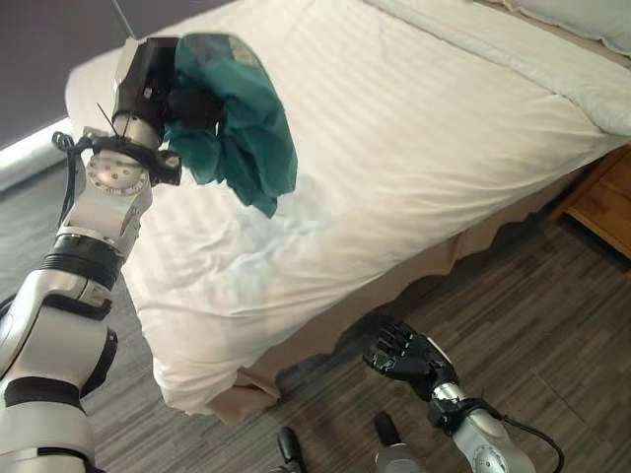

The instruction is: Pick up bed clothes into laundry basket.

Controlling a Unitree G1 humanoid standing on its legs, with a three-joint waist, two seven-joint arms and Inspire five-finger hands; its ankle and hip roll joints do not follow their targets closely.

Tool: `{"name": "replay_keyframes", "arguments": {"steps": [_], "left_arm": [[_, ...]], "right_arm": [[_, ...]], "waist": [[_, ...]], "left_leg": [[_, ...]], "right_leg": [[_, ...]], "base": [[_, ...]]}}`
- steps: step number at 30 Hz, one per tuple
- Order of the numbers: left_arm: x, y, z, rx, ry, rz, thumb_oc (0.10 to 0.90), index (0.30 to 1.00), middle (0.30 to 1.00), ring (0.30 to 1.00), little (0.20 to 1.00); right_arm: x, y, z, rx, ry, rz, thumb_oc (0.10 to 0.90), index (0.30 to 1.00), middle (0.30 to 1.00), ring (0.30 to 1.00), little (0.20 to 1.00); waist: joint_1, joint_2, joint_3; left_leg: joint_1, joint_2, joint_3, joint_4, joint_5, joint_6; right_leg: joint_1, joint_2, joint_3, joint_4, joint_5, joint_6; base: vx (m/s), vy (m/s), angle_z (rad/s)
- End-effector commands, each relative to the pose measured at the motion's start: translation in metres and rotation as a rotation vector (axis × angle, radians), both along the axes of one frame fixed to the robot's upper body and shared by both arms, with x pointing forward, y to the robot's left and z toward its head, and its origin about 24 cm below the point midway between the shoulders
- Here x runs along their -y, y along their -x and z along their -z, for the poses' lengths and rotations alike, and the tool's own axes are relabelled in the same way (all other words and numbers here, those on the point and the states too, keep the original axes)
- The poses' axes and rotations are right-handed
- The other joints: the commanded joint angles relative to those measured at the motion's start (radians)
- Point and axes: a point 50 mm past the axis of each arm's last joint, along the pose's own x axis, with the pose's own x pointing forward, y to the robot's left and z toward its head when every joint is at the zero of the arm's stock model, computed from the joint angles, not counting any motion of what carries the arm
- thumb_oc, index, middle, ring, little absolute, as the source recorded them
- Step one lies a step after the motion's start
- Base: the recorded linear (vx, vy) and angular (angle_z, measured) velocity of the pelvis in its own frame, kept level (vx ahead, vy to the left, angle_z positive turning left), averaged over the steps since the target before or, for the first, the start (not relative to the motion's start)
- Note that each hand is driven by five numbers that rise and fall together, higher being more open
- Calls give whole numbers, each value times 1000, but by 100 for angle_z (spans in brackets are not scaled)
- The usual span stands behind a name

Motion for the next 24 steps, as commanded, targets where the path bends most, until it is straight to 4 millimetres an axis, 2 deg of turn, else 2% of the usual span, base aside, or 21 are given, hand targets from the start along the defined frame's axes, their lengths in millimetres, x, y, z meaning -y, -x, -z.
{"name": "replay_keyframes", "arguments": {"steps": [1, 2, 3, 4, 7, 8, 9, 11, 13, 14, 15, 16, 17, 18, 19, 22, 23, 24], "left_arm": [[5, 29, -83, 378, 99, 88, 400, 300, 300, 300, 300], [7, 30, -83, 386, 157, 129, 400, 300, 300, 300, 300], [8, 31, -78, 388, 294, 216, 400, 300, 300, 300, 300], [4, 29, -73, 366, 349, 227, 400, 300, 300, 300, 300], [4, 24, -75, 331, 367, 226, 400, 300, 300, 300, 300], [8, 24, -79, 326, 354, 240, 400, 300, 300, 300, 300], [11, 23, -80, 327, 358, 252, 400, 300, 300, 300, 300], [21, 22, -80, 321, 338, 284, 400, 300, 300, 300, 300], [37, 21, -76, 329, 330, 336, 400, 300, 300, 300, 300], [39, 22, -71, 326, 324, 337, 400, 300, 300, 300, 300], [39, 22, -66, 321, 318, 331, 400, 300, 300, 300, 300], [33, 23, -57, 303, 293, 309, 400, 300, 300, 300, 300], [23, 24, -47, 282, 283, 268, 400, 300, 300, 300, 300], [21, 26, -45, 282, 283, 262, 400, 300, 300, 300, 300], [16, 27, -45, 282, 277, 242, 400, 300, 300, 300, 300], [6, 27, -50, 285, 285, 213, 400, 300, 300, 300, 300], [2, 27, -50, 283, 295, 202, 400, 300, 300, 300, 300], [0, 28, -52, 288, 289, 197, 400, 300, 300, 300, 300]], "right_arm": [[9, -7, -20, 128, 15, 1, 800, 900, 900, 900, 900], [10, -10, -24, 144, 26, -5, 800, 900, 900, 900, 900], [11, -17, -29, 163, 55, -17, 800, 900, 900, 900, 900], [11, -24, -32, 170, 78, -27, 800, 900, 900, 900, 900], [10, -37, -44, 210, 87, -33, 800, 900, 900, 900, 900], [11, -40, -48, 224, 91, -29, 800, 900, 900, 900, 900], [14, -41, -50, 231, 94, -17, 800, 900, 900, 900, 900], [23, -36, -49, 227, 99, 35, 800, 900, 900, 900, 900], [33, -29, -43, 211, 108, 130, 800, 900, 900, 900, 900], [36, -25, -39, 197, 106, 155, 800, 900, 900, 900, 900], [35, -23, -36, 184, 106, 163, 800, 900, 900, 900, 900], [31, -20, -31, 167, 93, 170, 800, 900, 900, 900, 900], [25, -16, -28, 162, 60, 170, 800, 900, 900, 900, 900], [22, -13, -25, 145, 42, 160, 800, 900, 900, 900, 900], [15, -10, -21, 126, 35, 119, 800, 900, 900, 900, 900], [7, -12, -25, 142, 53, 17, 800, 900, 900, 900, 900], [6, -15, -29, 161, 47, 17, 800, 900, 900, 900, 900], [6, -18, -33, 179, 46, 20, 800, 900, 900, 900, 900]], "waist": [[-2, -55, -128], [-4, -63, -115], [7, -68, -103], [28, -64, -98], [62, -53, -98], [61, -50, -98], [50, -48, -99], [6, -52, -99], [-38, -53, -93], [-45, -56, -86], [-49, -60, -79], [-38, -62, -62], [-3, -49, -41], [0, -42, -33], [4, -37, -34], [27, -25, -53], [34, -17, -59], [49, -17, -71]], "left_leg": [[-91, 72, -65, 234, -41, -63], [-97, 72, -95, 279, -53, -67], [-96, 49, -196, 340, -50, -76], [-87, 27, -285, 346, -54, -75], [-31, -68, -601, 358, -124, -46], [-13, -96, -653, 357, -154, -42], [2, -117, -671, 340, -185, -37], [33, -123, -585, 270, -245, -13], [78, -136, -522, 154, -229, 28], [88, -143, -491, 140, -235, 44], [99, -148, -449, 134, -241, 50], [113, -147, -398, 124, -245, 60], [124, -118, -308, 113, -239, 52], [114, -102, -262, 106, -225, 51], [108, -93, -186, 84, -195, 56], [75, -69, -23, 62, -156, 75], [59, -59, 42, 68, -147, 89], [42, -53, 100, 77, -146, 95]], "right_leg": [[47, -4, 7, 46, -99, -28], [49, 0, 31, 50, -102, -33], [34, 13, 90, 59, -90, -35], [19, 25, 146, 65, -78, -29], [-27, 77, 344, 113, -60, 5], [-37, 89, 398, 123, -54, 23], [-51, 94, 439, 134, -47, 38], [-81, 76, 473, 137, -25, 65], [-146, 59, 506, 142, 18, 106], [-173, 61, 503, 136, 56, 106], [-197, 54, 477, 113, 107, 106], [-245, 33, 378, 97, 139, 106], [-302, -43, 72, 116, 98, 92], [-296, -87, -68, 170, 71, 57], [-273, -100, -162, 246, 35, 39], [-207, -91, -237, 419, -61, 15], [-169, -109, -299, 497, -82, 8], [-145, -125, -335, 518, -84, 5]], "base": [[-31, -50, -10], [9, 18, -50], [21, 45, -79], [57, 53, -138], [99, 92, -211], [81, 206, -188], [8, 260, -177], [-92, 350, -170], [-197, 458, -131], [-159, 380, -142], [-131, 267, -201], [-194, 280, -233], [-307, 226, -254], [-390, 251, -238], [-378, 203, -180], [-358, 212, -223], [-354, 158, -231], [-304, 123, -200]]}}
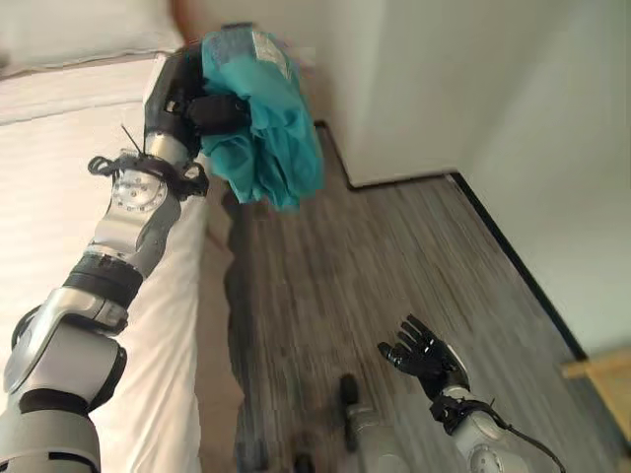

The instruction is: Pick up bed clothes into laundry basket.

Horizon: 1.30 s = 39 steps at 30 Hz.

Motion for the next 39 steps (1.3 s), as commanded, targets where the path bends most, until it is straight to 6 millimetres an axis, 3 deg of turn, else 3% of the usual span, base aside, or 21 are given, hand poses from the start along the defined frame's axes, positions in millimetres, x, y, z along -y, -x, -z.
{"name": "replay_keyframes", "arguments": {"steps": [1, 4, 5, 6, 7, 9, 10, 12, 13, 14, 16, 17, 19, 21, 25, 30, 39], "left_arm": [[-22, 27, -92, 383, 90, -28, 400, 300, 300, 300, 300], [-37, 39, -101, 424, 46, -72, 400, 300, 300, 300, 300], [-38, 40, -101, 424, 43, -75, 400, 300, 300, 300, 300], [-47, 48, -105, 442, -5, -112, 400, 300, 300, 300, 300], [-48, 50, -106, 446, -8, -110, 400, 300, 300, 300, 300], [-39, 49, -109, 464, -8, -85, 400, 300, 300, 300, 300], [-40, 49, -109, 469, -12, -88, 400, 300, 300, 300, 300], [-38, 47, -108, 461, -21, -84, 400, 300, 300, 300, 300], [-41, 48, -106, 456, -23, -94, 400, 300, 300, 300, 300], [-44, 48, -103, 441, -33, -101, 400, 300, 300, 300, 300], [-59, 52, -96, 392, -104, -155, 400, 300, 300, 300, 300], [-64, 55, -97, 391, -121, -174, 400, 300, 300, 300, 300], [-67, 53, -96, 375, -134, -188, 400, 300, 300, 300, 300], [-63, 48, -88, 348, -123, -174, 400, 300, 300, 300, 300], [-58, 29, -58, 234, -91, -173, 400, 300, 300, 300, 300], [-59, 23, -41, 166, -73, -172, 400, 300, 300, 300, 300], [-58, 19, -37, 142, -65, -178, 400, 300, 300, 300, 300]], "right_arm": [[-3, -35, -61, 339, -5, -81, 800, 900, 900, 900, 900], [-15, -50, -74, 415, -38, -80, 800, 900, 900, 900, 900], [-17, -51, -74, 415, -40, -82, 800, 900, 900, 900, 900], [-25, -54, -77, 432, -59, -104, 800, 900, 900, 900, 900], [-26, -54, -78, 439, -56, -115, 800, 900, 900, 900, 900], [-25, -52, -81, 448, -48, -129, 800, 900, 900, 900, 900], [-20, -48, -78, 437, -36, -128, 800, 900, 900, 900, 900], [-17, -45, -77, 427, -24, -134, 800, 900, 900, 900, 900], [-13, -42, -73, 408, 0, -133, 800, 900, 900, 900, 900], [-10, -41, -72, 399, 10, -131, 800, 900, 900, 900, 900], [-1, -38, -63, 352, 4, -77, 800, 900, 900, 900, 900], [1, -37, -62, 345, 4, -81, 800, 900, 900, 900, 900], [7, -30, -57, 315, 21, -96, 800, 900, 900, 900, 900], [15, -26, -56, 309, 63, -82, 800, 900, 900, 900, 900], [12, -21, -49, 294, 2, -3, 800, 900, 900, 900, 900], [-2, -21, -46, 277, -15, -65, 800, 900, 900, 900, 900], [-8, -28, -52, 309, -14, -102, 800, 900, 900, 900, 900]], "waist": [[16, 56, -113], [78, 26, -159], [83, 22, -158], [113, 2, -170], [108, -7, -169], [88, -20, -168], [69, -38, -163], [69, -41, -154], [88, -42, -139], [118, -39, -134], [163, -45, -121], [159, -44, -117], [130, -34, -128], [101, -16, -146], [61, 5, -163], [44, 14, -168], [52, 10, -178]], "left_leg": [[-6, 109, 53, -130, 118, -143], [-59, 129, 209, -88, 98, -128], [-56, 127, 218, -82, 89, -127], [-87, 169, 314, -45, 92, -135], [-80, 181, 331, -37, 95, -148], [-85, 222, 339, 18, 104, -175], [-115, 274, 282, 102, 122, -214], [-131, 298, 243, 149, 122, -239], [-163, 293, 101, 177, 175, -251], [-165, 237, -98, 132, 180, -261], [-149, 87, -439, 89, 120, -262], [-140, 87, -473, 78, 122, -263], [-103, 101, -470, 20, 121, -260], [-61, 128, -422, -90, 145, -246], [-4, 117, -399, -211, 181, -231], [9, 104, -370, -214, 172, -218], [26, 87, -363, -214, 162, -202]], "right_leg": [[266, -102, -100, -112, 3, 36], [414, -152, -223, -163, 4, 63], [413, -155, -212, -163, 3, 67], [395, -162, -285, -221, 18, 80], [367, -147, -294, -277, 0, 73], [377, -86, -237, -389, -32, 49], [406, -25, -147, -480, -43, 23], [425, -1, -120, -519, -40, 6], [417, 16, -84, -521, -30, -10], [408, 19, -28, -509, -29, -11], [390, 44, 85, -493, -26, -15], [381, 57, 119, -494, -18, -15], [373, 79, 164, -509, -11, -15], [363, 88, 167, -513, -5, -10], [337, 94, 183, -507, 7, 0], [322, 91, 214, -492, 4, 5], [338, 78, 228, -493, 10, 14]], "base": [[-268, 38, -252], [-243, 11, -182], [-239, -21, -172], [-144, -102, -202], [-134, -253, -245], [13, -346, -198], [-14, -332, -99], [-33, -187, -62], [-46, -35, -93], [-37, -86, -156], [25, -153, -193], [-31, -112, -188], [-52, 39, -118], [-1, 114, -47], [-8, 95, -25], [0, 84, -14], [13, 36, -6]]}}
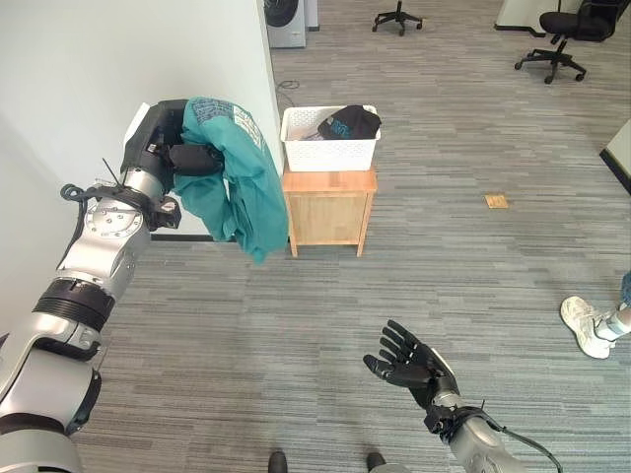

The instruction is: Pick up bed clothes into laundry basket.

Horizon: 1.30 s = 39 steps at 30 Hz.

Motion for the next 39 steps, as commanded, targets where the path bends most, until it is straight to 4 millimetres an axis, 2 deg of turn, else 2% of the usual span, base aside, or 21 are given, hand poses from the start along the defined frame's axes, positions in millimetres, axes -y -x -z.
{"name": "replay_keyframes", "arguments": {"steps": [1, 7, 11, 14, 15, 16, 17, 20, 24, 26, 28, 30, 31, 32, 33, 34, 35, 36, 37, 38, 39], "left_arm": [[15, -13, -45, 195, 107, -42, 400, 300, 300, 300, 300], [37, -18, -37, 181, 137, 16, 400, 300, 300, 300, 300], [35, -21, -37, 174, 166, -6, 400, 300, 300, 300, 300], [37, -23, -36, 170, 221, -3, 400, 300, 300, 300, 300], [37, -23, -36, 171, 221, -2, 400, 300, 300, 300, 300], [37, -23, -33, 165, 231, -7, 400, 300, 300, 300, 300], [38, -23, -34, 169, 230, -5, 400, 300, 300, 300, 300], [41, -22, -37, 179, 242, 16, 400, 300, 300, 300, 300], [39, -24, -40, 175, 238, 6, 400, 300, 300, 300, 300], [32, -23, -39, 172, 243, -14, 400, 300, 300, 300, 300], [29, -23, -39, 176, 247, -22, 400, 300, 300, 300, 300], [25, -22, -42, 179, 243, -34, 400, 300, 300, 300, 300], [24, -22, -42, 180, 243, -34, 400, 300, 300, 300, 300], [21, -22, -47, 188, 226, -39, 400, 300, 300, 300, 300], [15, -20, -47, 186, 217, -58, 400, 300, 300, 300, 300], [13, -20, -48, 185, 214, -59, 400, 300, 300, 300, 300], [16, -20, -51, 184, 203, -51, 400, 300, 300, 300, 300], [16, -20, -52, 186, 203, -52, 400, 300, 300, 300, 300], [16, -19, -53, 194, 196, -55, 400, 300, 300, 300, 300], [13, -17, -53, 206, 198, -59, 400, 300, 300, 300, 300], [12, -17, -53, 206, 212, -63, 400, 300, 300, 300, 300]], "right_arm": [[70, 5, -33, 172, 95, 347, 800, 900, 900, 900, 900], [68, 12, -28, 149, 102, 356, 800, 900, 900, 900, 900], [61, 2, -33, 173, 79, 322, 800, 900, 900, 900, 900], [59, -3, -37, 195, 48, 310, 800, 900, 900, 900, 900], [59, -3, -37, 195, 47, 310, 800, 900, 900, 900, 900], [65, -1, -36, 187, 50, 339, 800, 900, 900, 900, 900], [70, 1, -36, 182, 57, 361, 800, 900, 900, 900, 900], [77, -1, -41, 195, 65, 379, 800, 900, 900, 900, 900], [75, -10, -49, 229, 92, 328, 800, 900, 900, 900, 900], [62, -18, -50, 239, 112, 246, 800, 900, 900, 900, 900], [53, -27, -53, 254, 106, 193, 800, 900, 900, 900, 900], [26, -37, -51, 256, 55, 97, 800, 900, 900, 900, 900], [26, -37, -51, 257, 55, 97, 800, 900, 900, 900, 900], [6, -47, -53, 274, 15, 23, 800, 900, 900, 900, 900], [-7, -50, -52, 274, -22, -10, 800, 900, 900, 900, 900], [-19, -54, -54, 282, -74, -33, 800, 900, 900, 900, 900], [-32, -56, -55, 285, -132, -57, 800, 900, 900, 900, 900], [-32, -57, -56, 286, -132, -58, 800, 900, 900, 900, 900], [-42, -60, -60, 305, -155, -84, 800, 900, 900, 900, 900], [-47, -63, -60, 305, -153, -98, 800, 900, 900, 900, 900], [-52, -64, -59, 297, -164, -102, 800, 900, 900, 900, 900]], "waist": [[-24, 20, -99], [-38, 22, -97], [-53, 21, -82], [-66, -15, -45], [-66, -13, -43], [-58, -31, -11], [-50, -51, 9], [-10, -58, 28], [40, -10, 18], [90, 28, 1], [87, 26, -23], [117, 27, -68], [121, 31, -69], [161, 20, -102], [178, -15, -108], [194, 12, -94], [168, 21, -57], [169, 25, -56], [153, 62, -18], [135, 85, 7], [118, 83, 28]], "left_leg": [[44, 37, 197, 0, -102, -33], [46, 33, 189, 0, -106, -28], [63, 54, 211, 23, -110, -32], [-18, 106, 221, 275, -136, -52], [-27, 110, 218, 291, -143, -54], [-131, 149, 177, 581, -37, -68], [-214, 170, 155, 717, 41, -74], [-383, 81, 68, 852, 18, -43], [-460, 33, 70, 521, 50, -46], [-437, -4, 83, 138, 87, -34], [-409, 2, 231, 98, 113, -25], [-345, -29, 197, 100, 115, 22], [-346, -22, 198, 98, 119, 21], [-301, -30, 179, 112, 111, 41], [-262, -68, 175, 122, 73, 61], [-232, -31, 187, 134, 58, 74], [-153, -36, 169, 118, 25, 88], [-156, -31, 170, 118, 29, 87], [-114, -6, 158, 119, 13, 101], [-79, 9, 150, 116, -5, 106], [-41, 8, 143, 112, -23, 112]], "right_leg": [[-47, 20, -140, -84, 62, 43], [-45, 15, -135, -60, 54, 42], [-72, 26, -104, -16, 37, 29], [-68, 51, -81, -6, 26, -3], [-68, 53, -83, -6, 27, -4], [-20, 83, -77, -12, 20, -42], [-8, 85, -73, -15, 23, -62], [40, 80, -31, -33, -4, -80], [113, 97, 30, -61, -51, -66], [170, 128, 90, -41, -119, -68], [217, 124, 87, -21, -163, -70], [233, 105, 99, 40, -197, -60], [229, 110, 105, 40, -192, -61], [196, 96, 115, 176, -126, -7], [159, 48, 100, 334, -11, 50], [92, 65, 91, 489, 128, 88], [-20, 79, 52, 704, 163, 118], [-28, 85, 54, 710, 166, 118], [-157, 113, 15, 949, 188, 119], [-266, 104, -7, 1066, 158, 110], [-332, 57, -17, 1099, 157, 98]], "base": [[0, 0, 0], [1, 13, 11], [-21, -30, -10], [-47, -150, -28], [28, -278, -26], [25, -321, -28], [62, -364, -57], [125, -73, -26], [392, 62, -26], [742, 76, -27], [653, 49, -41], [484, 84, -54], [504, 108, -91], [529, 58, -92], [640, 104, -107], [478, 110, -108], [245, 114, -119], [202, 193, -88], [141, 203, -27], [303, 236, 15], [408, 119, 50]]}}
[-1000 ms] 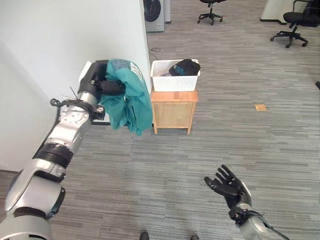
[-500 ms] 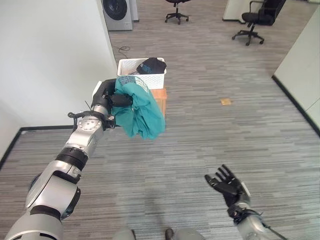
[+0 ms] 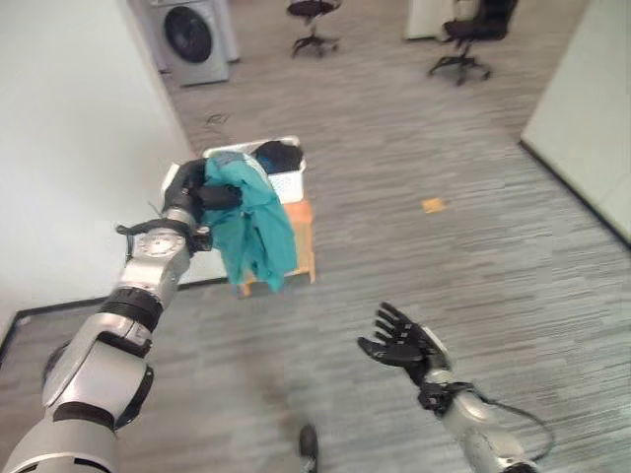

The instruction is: Pick up bed clothes into laundry basket.

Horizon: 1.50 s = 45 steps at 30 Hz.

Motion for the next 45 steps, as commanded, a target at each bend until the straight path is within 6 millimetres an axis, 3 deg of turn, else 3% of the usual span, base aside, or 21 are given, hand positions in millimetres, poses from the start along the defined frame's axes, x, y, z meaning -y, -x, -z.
{"name": "replay_keyframes", "arguments": {"steps": [1, 2, 3, 5, 6, 7, 9, 12, 14, 15, 16, 18, 19, 21, 23, 24, 25, 26, 29, 34, 45], "left_arm": [[-8, 5, -105, 382, 40, 4, 400, 300, 300, 300, 300], [-7, 5, -103, 384, 59, 6, 400, 300, 300, 300, 300], [-2, 4, -104, 385, 31, 24, 400, 300, 300, 300, 300], [1, 4, -107, 395, 23, 34, 400, 300, 300, 300, 300], [7, 5, -109, 415, 33, 49, 400, 300, 300, 300, 300], [8, 6, -109, 431, 39, 47, 400, 300, 300, 300, 300], [15, 7, -105, 437, 27, 71, 400, 300, 300, 300, 300], [14, 5, -98, 416, 16, 57, 400, 300, 300, 300, 300], [14, 4, -85, 378, 41, 69, 400, 300, 300, 300, 300], [14, 4, -84, 377, 43, 68, 400, 300, 300, 300, 300], [21, 0, -75, 342, 66, 81, 400, 300, 300, 300, 300], [30, -5, -79, 350, 107, 77, 400, 300, 300, 300, 300], [30, -5, -79, 351, 108, 78, 400, 300, 300, 300, 300], [45, -9, -83, 368, 239, 87, 400, 300, 300, 300, 300], [51, -11, -82, 363, 266, 100, 400, 300, 300, 300, 300], [50, -11, -80, 361, 273, 81, 400, 300, 300, 300, 300], [50, -11, -79, 359, 274, 81, 400, 300, 300, 300, 300], [44, -9, -81, 372, 272, 58, 400, 300, 300, 300, 300], [43, -9, -74, 352, 271, 58, 400, 300, 300, 300, 300], [33, -7, -78, 356, 161, 44, 400, 300, 300, 300, 300], [24, -10, -81, 306, -75, 23, 400, 300, 300, 300, 300]], "right_arm": [[-5, -29, -31, 163, -56, 0, 800, 900, 900, 900, 900], [-1, -26, -28, 151, -52, 6, 800, 900, 900, 900, 900], [11, -20, -25, 145, 8, 2, 800, 900, 900, 900, 900], [18, -19, -24, 144, 45, 7, 800, 900, 900, 900, 900], [31, -16, -21, 125, 66, 60, 800, 900, 900, 900, 900], [42, -11, -17, 102, 68, 114, 800, 900, 900, 900, 900], [54, -5, -16, 91, 79, 155, 800, 900, 900, 900, 900], [56, -2, -12, 68, 77, 140, 800, 900, 900, 900, 900], [63, 0, -12, 59, 80, 152, 800, 900, 900, 900, 900], [63, 0, -12, 59, 81, 151, 800, 900, 900, 900, 900], [68, -3, -17, 77, 79, 159, 800, 900, 900, 900, 900], [70, -4, -20, 87, 80, 153, 800, 900, 900, 900, 900], [71, -5, -20, 88, 80, 154, 800, 900, 900, 900, 900], [79, -5, -22, 78, 173, 146, 800, 900, 900, 900, 900], [80, -6, -24, 84, 168, 158, 800, 900, 900, 900, 900], [79, -3, -23, 84, 165, 163, 800, 900, 900, 900, 900], [80, -2, -22, 82, 166, 163, 800, 900, 900, 900, 900], [81, 1, -21, 85, 190, 153, 800, 900, 900, 900, 900], [83, 11, -11, 35, 204, 167, 800, 900, 900, 900, 900], [77, 37, 13, -62, 144, 177, 800, 900, 900, 900, 900], [66, 40, 20, -77, 136, 128, 800, 900, 900, 900, 900]], "waist": [[-25, 100, -11], [-47, 102, -4], [-89, 83, -16], [-110, 74, -13], [-134, 25, -35], [-163, 21, -40], [-188, 16, -56], [-173, 8, -107], [-194, 24, -139], [-196, 28, -140], [-202, 8, -140], [-184, -31, -113], [-184, -28, -110], [-137, -36, -80], [-123, -35, -81], [-101, -5, -83], [-99, -6, -83], [-87, 14, -83], [-100, 30, -98], [-127, 45, -152], [-120, 29, -148]], "left_leg": [[70, 140, 57, -69, 64, -93], [99, 135, 31, -74, 47, -88], [150, 105, -19, -93, -4, -100], [183, 95, -37, -103, -31, -106], [233, 51, -78, -123, -91, -136], [261, 55, -128, -130, -121, -146], [300, 62, -165, -128, -171, -143], [321, 93, -170, -80, -198, -178], [307, 149, -167, 27, -123, -210], [304, 152, -169, 30, -126, -212], [200, 204, -99, 313, 46, -229], [68, 203, -76, 516, 69, -225], [65, 205, -78, 526, 64, -225], [-58, 219, 10, 432, 50, -253], [-72, 201, 34, 348, 47, -255], [-82, 167, 80, 85, 64, -248], [-69, 163, 83, 69, 68, -247], [-71, 147, 91, -51, 113, -243], [14, 113, 12, -101, 92, -224], [64, 105, 37, -174, 69, -217], [56, 99, 56, -174, 56, -210]], "right_leg": [[-54, -134, 44, -35, 143, 87], [-124, -131, 41, -37, 137, 83], [-177, -150, 67, -287, 183, 75], [-149, -188, 57, -400, 195, 82], [-139, -235, 84, -786, 201, 93], [-87, -214, 131, -946, 187, 109], [-42, -208, 187, -1093, 205, 141], [24, -246, 124, -1076, 204, 141], [35, -216, 125, -1034, 194, 114], [34, -214, 122, -1033, 193, 112], [98, -211, 82, -1051, 176, 57], [169, -228, 55, -1086, 159, 10], [171, -225, 53, -1086, 159, 11], [275, -223, 30, -1134, 126, 12], [296, -225, 26, -1145, 116, 16], [340, -185, 22, -1163, 89, 23], [345, -189, 23, -1164, 86, 23], [357, -168, 17, -1158, 69, 25], [351, -161, 21, -1144, 54, 24], [356, -170, 7, -1172, 38, 33], [335, -185, 25, -1176, 41, 50]], "base": [[469, 35, 27], [751, -101, 21], [604, -98, 22], [678, -195, 73], [952, -312, 97], [938, -294, 109], [583, -185, 85], [490, -278, 90], [384, -218, 35], [422, -373, 19], [375, -449, 23], [340, -437, 58], [261, -261, 60], [382, -175, 20], [343, -36, 0], [308, 13, -14], [426, 13, -24], [213, 1, -22], [203, 11, -37], [114, 43, 2], [11, 28, -3]]}}
